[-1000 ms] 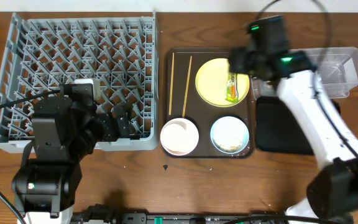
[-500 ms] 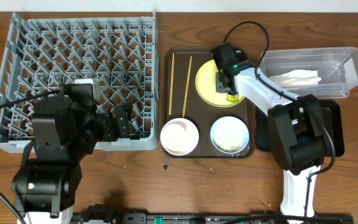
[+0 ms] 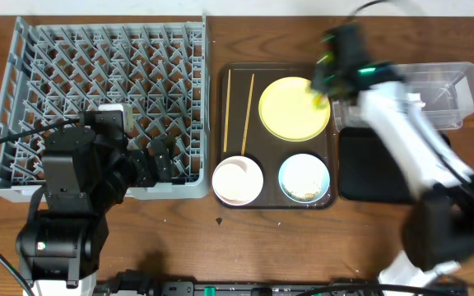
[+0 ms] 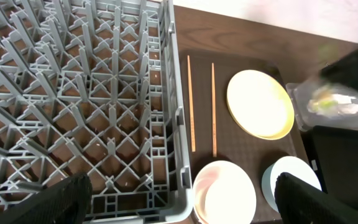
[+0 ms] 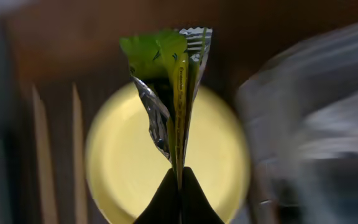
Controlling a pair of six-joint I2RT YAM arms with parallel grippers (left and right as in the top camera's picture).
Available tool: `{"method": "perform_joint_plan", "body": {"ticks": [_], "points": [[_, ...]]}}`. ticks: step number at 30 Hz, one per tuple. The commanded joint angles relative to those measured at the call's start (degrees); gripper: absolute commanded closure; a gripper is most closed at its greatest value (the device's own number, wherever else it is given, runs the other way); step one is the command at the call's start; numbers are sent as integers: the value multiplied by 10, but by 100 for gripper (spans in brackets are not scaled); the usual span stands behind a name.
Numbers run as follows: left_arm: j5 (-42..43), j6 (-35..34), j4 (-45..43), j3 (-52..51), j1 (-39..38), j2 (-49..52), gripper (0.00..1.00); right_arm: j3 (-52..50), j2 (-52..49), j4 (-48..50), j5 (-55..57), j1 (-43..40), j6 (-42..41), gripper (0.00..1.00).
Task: Sort waste into correct bins and load items into the dishwasher
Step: 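Drop the green wrapper into the clear plastic bin, then grasp the white paper cup rim with the right gripper and lift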
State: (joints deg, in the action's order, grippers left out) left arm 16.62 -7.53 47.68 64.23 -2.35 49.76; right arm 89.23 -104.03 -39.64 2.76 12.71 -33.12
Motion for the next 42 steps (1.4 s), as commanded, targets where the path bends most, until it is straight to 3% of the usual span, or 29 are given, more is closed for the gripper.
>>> {"method": "perform_joint_plan", "body": {"ticks": [1,6,7,8,11,14,19,24,29,34,42], "points": [[9,-3,0,8,2,0,6,10,24,-8,13,-71,-95,99],[9,-3,0,8,2,0,5,3,-5,-18,49,-134,-112,98],[9,-3,0,8,2,0,6,2,-15,-19,44,-145,-112,94],[9,-3,0,8,2,0,6,2,-26,-23,33,-155,-112,81],[9,-3,0,8,2,0,5,2,-37,-37,-6,-170,-106,55],[9,-3,0,8,2,0,6,4,-12,-30,-56,-176,-60,45],[9,-3,0,8,2,0,6,4,60,-40,-82,-169,9,42],[9,-3,0,8,2,0,6,4,134,-72,-192,-131,137,41],[9,-3,0,8,2,0,6,4,156,-149,-240,-59,211,39],[40,-5,28,8,2,0,6,-17,151,-209,-271,31,278,44],[39,-5,37,8,2,-1,6,-102,147,-111,-244,196,289,48]]}}
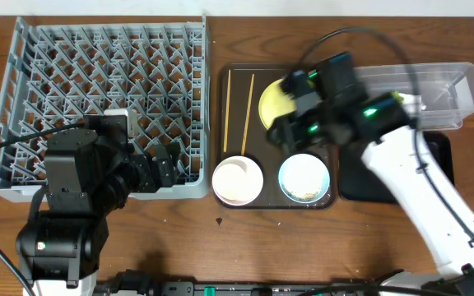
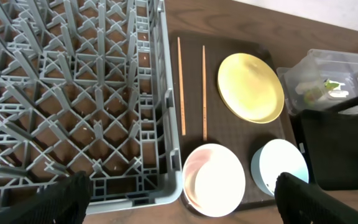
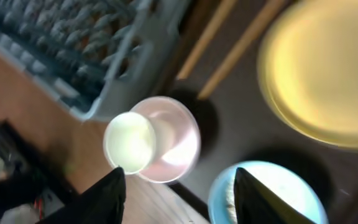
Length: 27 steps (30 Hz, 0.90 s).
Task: Sort waste into correct bins and load items into the dishwasher
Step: 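Grasp the white paper cup rim with the right gripper and lift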
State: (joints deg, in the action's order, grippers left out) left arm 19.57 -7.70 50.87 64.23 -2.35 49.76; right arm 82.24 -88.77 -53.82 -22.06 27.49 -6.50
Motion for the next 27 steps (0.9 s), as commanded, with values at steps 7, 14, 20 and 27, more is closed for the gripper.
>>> {"method": "perform_joint_plan", "body": {"ticks": [7,14,20,27], "points": [[8,-4,40,9,2,-2,6,-97,-40,80,106,128,-8,49],[8,-3,45,9,2,-2,6,-110,-118,116,158,171,-56,59],[8,-4,54,9,2,-2,7,-103,-122,112,162,157,-57,96],[71,-36,21,9,2,0,6,-80,7,100,126,83,-28,99]]}}
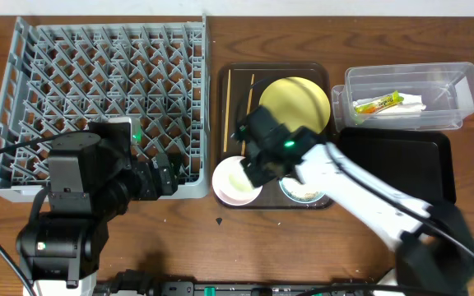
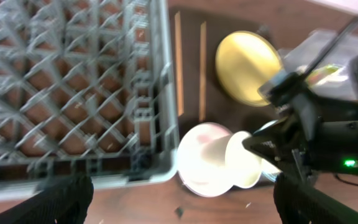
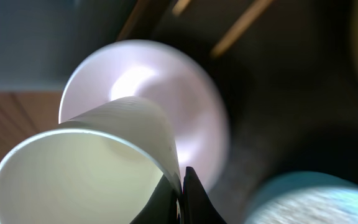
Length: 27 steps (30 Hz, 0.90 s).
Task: Sort waste into correct bins and load items into the dishwasher
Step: 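Grasp the white paper cup rim with the right gripper and lift, then hand the white cup from the right gripper to the left gripper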
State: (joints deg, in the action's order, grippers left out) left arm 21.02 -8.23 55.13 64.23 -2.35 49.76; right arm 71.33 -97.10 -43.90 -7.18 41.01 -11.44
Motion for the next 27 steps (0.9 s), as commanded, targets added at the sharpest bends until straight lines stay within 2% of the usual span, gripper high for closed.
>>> {"method": "perform_joint_plan", "body": {"ticks": [1,6,12,14,22,27], "points": [[87,-41,-32,9,2,1,7,31,112,4,-52,-69,42,99],[300,-77,-116,9,2,17,6,31,191,49,-213,-148,77,99],[385,-101,-144,9,2,38,6,31,210,126,-496,-198,120,99],[414,-101,-144,9,2,45,6,31,207,153,-550,-198,119,99],[511,-101,-172,9,2,51,6,31,199,207,-626,-182,119,99],[558,-101,-195,9,2,51,7,31,198,232,-630,-164,113,99]]}}
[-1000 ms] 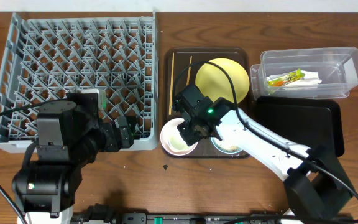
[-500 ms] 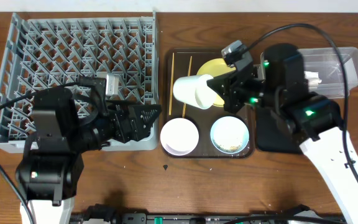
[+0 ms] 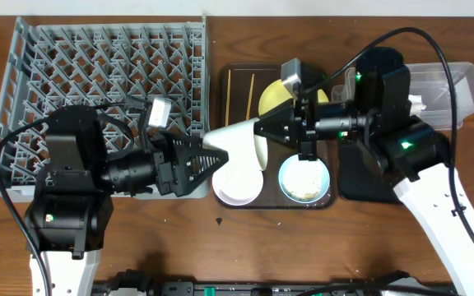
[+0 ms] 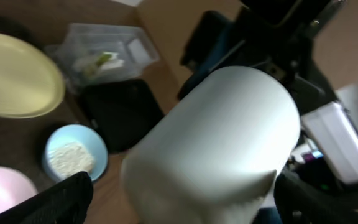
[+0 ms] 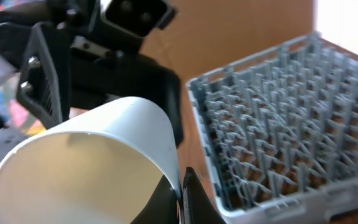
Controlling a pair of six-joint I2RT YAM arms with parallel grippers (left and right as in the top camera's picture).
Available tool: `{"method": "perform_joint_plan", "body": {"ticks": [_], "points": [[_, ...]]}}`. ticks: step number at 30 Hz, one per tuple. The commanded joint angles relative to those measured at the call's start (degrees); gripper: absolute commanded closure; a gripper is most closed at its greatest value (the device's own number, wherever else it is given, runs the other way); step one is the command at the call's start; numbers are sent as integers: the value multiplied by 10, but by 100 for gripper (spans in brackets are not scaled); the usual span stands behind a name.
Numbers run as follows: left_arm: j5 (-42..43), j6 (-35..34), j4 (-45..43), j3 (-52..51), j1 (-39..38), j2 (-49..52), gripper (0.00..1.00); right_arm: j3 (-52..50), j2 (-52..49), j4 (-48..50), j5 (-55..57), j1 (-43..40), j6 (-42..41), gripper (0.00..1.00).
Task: Sort waste into correct bins and load items into the dishwasher
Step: 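Hand the white cup from the right gripper to the left gripper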
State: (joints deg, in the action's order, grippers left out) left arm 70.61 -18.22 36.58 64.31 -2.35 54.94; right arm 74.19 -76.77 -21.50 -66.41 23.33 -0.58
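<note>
A white paper cup [image 3: 237,145] hangs on its side in the air over the left end of the brown tray [image 3: 276,202]. My right gripper [image 3: 261,131] is shut on its rim, as the right wrist view shows [image 5: 182,186]. My left gripper [image 3: 211,156] is open, its fingers wide on either side of the cup's base [image 4: 216,137]. Below sit a pink bowl [image 3: 237,184], a blue bowl [image 3: 304,179] holding crumbs, a yellow plate [image 3: 271,99] partly hidden by the arm, and two chopsticks [image 3: 229,86]. The grey dish rack [image 3: 105,66] is on the left.
A clear bin [image 4: 104,59] with a green wrapper in it stands at the back right. A black bin [image 3: 359,179] lies in front of it, under my right arm. Bare wooden table [image 3: 303,247] runs along the front.
The cup was low over the pink bowl in my right gripper. Now it is raised and tipped sideways, and my left arm has come from beside the rack to the cup's base.
My right gripper first held a green wrapper above the yellow plate. Then it was open over the bowls, with the wrapper in the clear bin. Then it was shut on the cup's rim at the pink bowl. Now the cup hangs between both grippers.
</note>
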Motion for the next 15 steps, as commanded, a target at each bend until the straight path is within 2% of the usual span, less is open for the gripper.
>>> {"method": "perform_joint_plan", "body": {"ticks": [1,6,11,15], "points": [[72,-1,-14,9,2,-1,9,3,-5,13,-36,16,4,99],[107,-1,-16,9,2,-1,27,3,-5,51,-12,29,-21,99],[134,-1,-16,9,2,-1,27,3,-5,85,4,30,-46,99],[134,-1,-16,9,2,-1,35,3,-5,89,4,33,-50,99]]}}
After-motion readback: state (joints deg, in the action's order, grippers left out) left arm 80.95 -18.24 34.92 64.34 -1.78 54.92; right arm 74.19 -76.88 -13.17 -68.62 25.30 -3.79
